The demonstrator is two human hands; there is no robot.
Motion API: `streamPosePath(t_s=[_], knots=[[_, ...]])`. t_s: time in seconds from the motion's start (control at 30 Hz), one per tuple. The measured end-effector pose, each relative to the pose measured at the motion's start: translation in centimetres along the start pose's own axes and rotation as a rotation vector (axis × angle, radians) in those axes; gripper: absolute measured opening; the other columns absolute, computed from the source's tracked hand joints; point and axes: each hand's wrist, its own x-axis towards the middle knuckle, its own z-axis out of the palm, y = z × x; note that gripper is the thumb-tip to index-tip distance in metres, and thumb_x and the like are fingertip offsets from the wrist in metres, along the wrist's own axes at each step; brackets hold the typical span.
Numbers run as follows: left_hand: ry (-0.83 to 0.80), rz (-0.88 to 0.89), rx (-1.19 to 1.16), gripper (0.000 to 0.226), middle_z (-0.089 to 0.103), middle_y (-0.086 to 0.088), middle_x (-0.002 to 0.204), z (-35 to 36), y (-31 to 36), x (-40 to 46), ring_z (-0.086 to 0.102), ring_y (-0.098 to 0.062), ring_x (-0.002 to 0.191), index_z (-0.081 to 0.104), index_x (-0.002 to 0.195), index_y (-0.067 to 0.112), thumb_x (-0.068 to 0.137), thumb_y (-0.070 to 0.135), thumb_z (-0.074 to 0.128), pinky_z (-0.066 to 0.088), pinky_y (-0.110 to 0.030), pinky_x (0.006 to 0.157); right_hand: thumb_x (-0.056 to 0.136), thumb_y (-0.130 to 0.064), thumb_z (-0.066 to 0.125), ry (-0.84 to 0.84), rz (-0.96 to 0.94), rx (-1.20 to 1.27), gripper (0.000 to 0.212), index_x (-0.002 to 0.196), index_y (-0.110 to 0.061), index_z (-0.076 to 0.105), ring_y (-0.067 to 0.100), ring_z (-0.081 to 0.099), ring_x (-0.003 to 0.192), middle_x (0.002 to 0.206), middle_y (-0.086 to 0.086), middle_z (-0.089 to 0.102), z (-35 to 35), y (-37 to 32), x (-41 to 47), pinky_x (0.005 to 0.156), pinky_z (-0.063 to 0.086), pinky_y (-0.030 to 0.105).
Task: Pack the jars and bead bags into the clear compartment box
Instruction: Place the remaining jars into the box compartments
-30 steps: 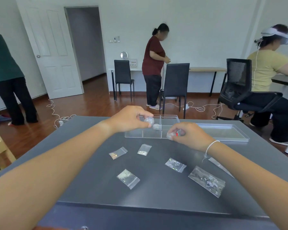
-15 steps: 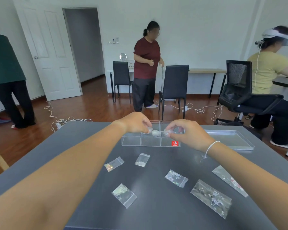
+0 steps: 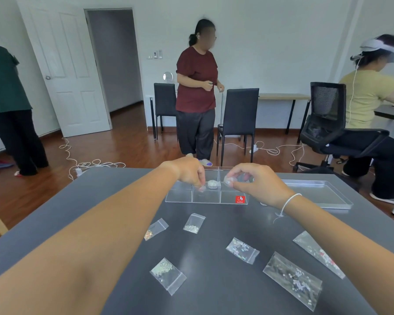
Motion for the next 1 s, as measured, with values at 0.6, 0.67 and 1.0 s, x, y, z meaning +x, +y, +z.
streamPosePath(t_s=[0.6, 0.67, 1.0], knots=[[0.213, 0.091, -0.163, 0.018, 0.066, 0.007, 0.103, -1.8, -2.6, -2.0, 0.06, -0.009, 0.097, 0.069, 0.095, 0.025, 0.077, 0.026, 0.07, 0.043, -0.027, 0.092, 0.081, -0.025, 0.066, -0.013, -0.003, 0.026, 0.004, 0.081, -0.029, 0.065, 0.002, 0.052, 0.078, 0.094, -0.007, 0.067, 0.1, -0.5, 0.9, 0.069, 0.039, 0.017], [0.257, 0.085, -0.177, 0.025, 0.062, 0.012, 0.106, -2.1, -3.9, -2.7, 0.056, 0.005, 0.087, 0.067, 0.1, 0.03, 0.076, 0.031, 0.07, 0.037, -0.023, 0.088, 0.08, -0.022, 0.068, -0.016, -0.001, 0.04, 0.007, 0.079, -0.028, 0.065, -0.003, 0.055, 0.078, 0.09, -0.009, 0.066, 0.5, -0.7, 1.4, 0.07, 0.038, 0.013], [0.205, -0.055, -0.209, 0.051, 0.048, 0.01, 0.14, -0.6, -8.4, -5.8, 0.046, -0.01, 0.119, 0.057, 0.123, 0.028, 0.075, 0.041, 0.069, 0.028, -0.022, 0.098, 0.076, -0.022, 0.067, -0.132, 0.148, -0.098, 0.003, 0.078, -0.024, 0.068, 0.018, 0.062, 0.095, 0.094, -0.004, 0.067, 2.6, -1.9, 4.4, 0.089, 0.05, 0.036]])
